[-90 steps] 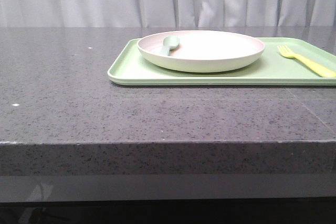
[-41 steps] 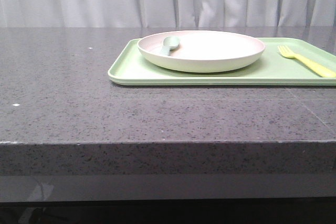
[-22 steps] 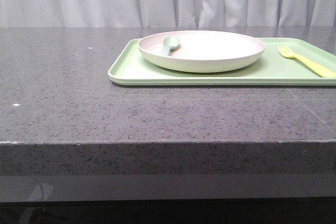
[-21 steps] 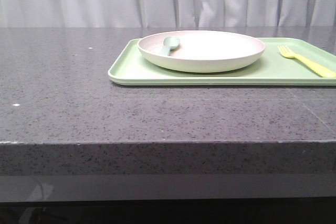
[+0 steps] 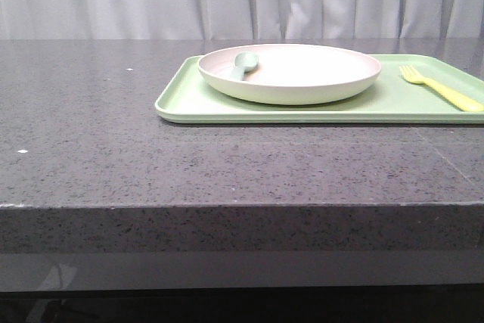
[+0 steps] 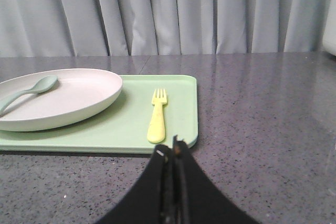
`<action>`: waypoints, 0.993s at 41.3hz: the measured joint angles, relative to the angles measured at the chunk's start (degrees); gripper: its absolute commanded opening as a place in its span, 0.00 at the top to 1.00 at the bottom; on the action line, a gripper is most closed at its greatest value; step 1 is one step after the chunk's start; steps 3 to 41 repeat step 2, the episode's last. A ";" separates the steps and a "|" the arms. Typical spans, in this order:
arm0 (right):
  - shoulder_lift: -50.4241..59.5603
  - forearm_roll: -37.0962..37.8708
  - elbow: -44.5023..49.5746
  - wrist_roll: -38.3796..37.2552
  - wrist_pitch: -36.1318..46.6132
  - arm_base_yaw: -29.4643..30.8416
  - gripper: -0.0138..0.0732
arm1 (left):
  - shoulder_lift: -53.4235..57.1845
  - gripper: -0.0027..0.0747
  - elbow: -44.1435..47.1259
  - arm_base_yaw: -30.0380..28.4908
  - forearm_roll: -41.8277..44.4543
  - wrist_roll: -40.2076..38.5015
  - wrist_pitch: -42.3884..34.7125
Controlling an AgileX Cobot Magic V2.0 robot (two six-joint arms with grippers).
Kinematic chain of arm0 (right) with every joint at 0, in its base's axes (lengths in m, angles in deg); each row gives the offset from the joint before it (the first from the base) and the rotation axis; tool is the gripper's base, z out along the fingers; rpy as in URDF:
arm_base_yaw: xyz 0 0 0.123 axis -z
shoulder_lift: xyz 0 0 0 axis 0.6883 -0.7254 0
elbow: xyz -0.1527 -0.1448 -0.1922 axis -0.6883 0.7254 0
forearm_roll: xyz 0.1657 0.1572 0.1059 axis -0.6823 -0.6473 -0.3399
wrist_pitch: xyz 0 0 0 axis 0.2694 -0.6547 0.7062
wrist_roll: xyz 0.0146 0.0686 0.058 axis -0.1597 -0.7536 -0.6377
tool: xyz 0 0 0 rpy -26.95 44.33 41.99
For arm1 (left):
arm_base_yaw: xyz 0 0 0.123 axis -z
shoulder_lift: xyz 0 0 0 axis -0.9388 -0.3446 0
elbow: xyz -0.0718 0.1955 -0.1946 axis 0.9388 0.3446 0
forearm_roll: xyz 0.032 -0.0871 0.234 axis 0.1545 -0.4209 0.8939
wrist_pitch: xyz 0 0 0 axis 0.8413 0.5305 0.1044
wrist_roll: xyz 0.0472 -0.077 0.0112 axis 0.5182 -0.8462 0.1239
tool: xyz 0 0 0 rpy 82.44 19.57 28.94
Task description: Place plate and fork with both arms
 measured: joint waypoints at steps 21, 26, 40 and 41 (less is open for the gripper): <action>0.00 0.00 0.00 0.00 0.00 0.00 0.94 | 0.00 0.99 0.00 0.00 0.00 0.00 0.00; 0.00 0.00 0.00 0.00 0.00 0.00 0.94 | 0.00 0.99 0.00 0.00 0.00 0.00 0.00; 0.00 0.00 0.00 0.00 0.00 0.00 0.94 | 0.00 0.99 0.00 0.00 0.00 0.00 0.00; 0.00 0.00 0.00 0.00 0.00 0.00 0.94 | 0.00 0.99 0.00 0.00 0.00 0.00 0.00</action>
